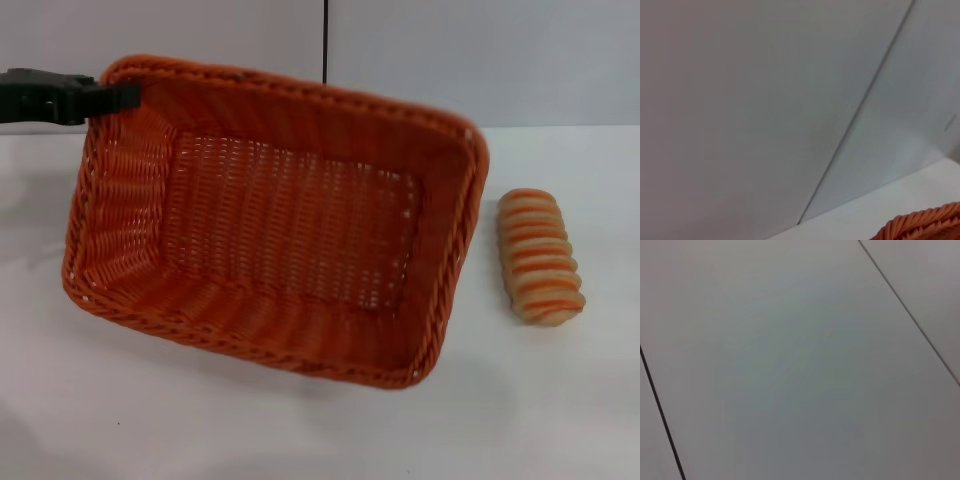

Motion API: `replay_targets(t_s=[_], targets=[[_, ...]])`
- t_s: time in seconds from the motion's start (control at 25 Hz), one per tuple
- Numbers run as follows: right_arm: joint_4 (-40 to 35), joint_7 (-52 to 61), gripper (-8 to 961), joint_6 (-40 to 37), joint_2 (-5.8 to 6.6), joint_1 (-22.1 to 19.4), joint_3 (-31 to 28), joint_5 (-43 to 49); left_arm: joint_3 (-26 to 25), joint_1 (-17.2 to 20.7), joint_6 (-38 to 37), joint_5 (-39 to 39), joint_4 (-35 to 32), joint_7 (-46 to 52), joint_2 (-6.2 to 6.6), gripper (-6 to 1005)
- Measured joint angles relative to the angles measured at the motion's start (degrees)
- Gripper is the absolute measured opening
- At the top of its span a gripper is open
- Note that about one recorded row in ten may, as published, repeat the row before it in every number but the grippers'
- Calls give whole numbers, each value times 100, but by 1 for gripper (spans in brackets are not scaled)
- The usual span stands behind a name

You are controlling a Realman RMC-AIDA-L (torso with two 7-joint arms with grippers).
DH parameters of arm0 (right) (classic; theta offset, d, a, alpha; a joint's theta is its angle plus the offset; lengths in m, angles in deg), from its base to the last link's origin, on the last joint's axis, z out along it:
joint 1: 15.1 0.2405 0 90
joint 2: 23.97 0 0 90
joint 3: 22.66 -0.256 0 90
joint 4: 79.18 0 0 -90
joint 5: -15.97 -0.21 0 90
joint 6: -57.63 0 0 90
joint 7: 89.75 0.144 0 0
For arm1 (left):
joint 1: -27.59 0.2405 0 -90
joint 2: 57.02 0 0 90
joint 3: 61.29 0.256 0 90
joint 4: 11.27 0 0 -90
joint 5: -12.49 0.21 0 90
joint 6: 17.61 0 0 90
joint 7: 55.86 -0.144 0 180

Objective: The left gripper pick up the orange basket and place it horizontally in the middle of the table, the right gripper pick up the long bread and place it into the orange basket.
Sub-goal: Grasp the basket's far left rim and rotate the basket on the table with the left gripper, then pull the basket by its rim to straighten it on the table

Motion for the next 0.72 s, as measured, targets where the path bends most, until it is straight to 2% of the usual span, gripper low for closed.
replay_targets(t_s=[0.32,0.72], targets=[[1,0,592,114,8,81,0,0,-272,153,64,-32,-15,851,-31,229],[-33,0,593,270,23,199,37,21,-72,538,504,-195,327,994,-84,262]])
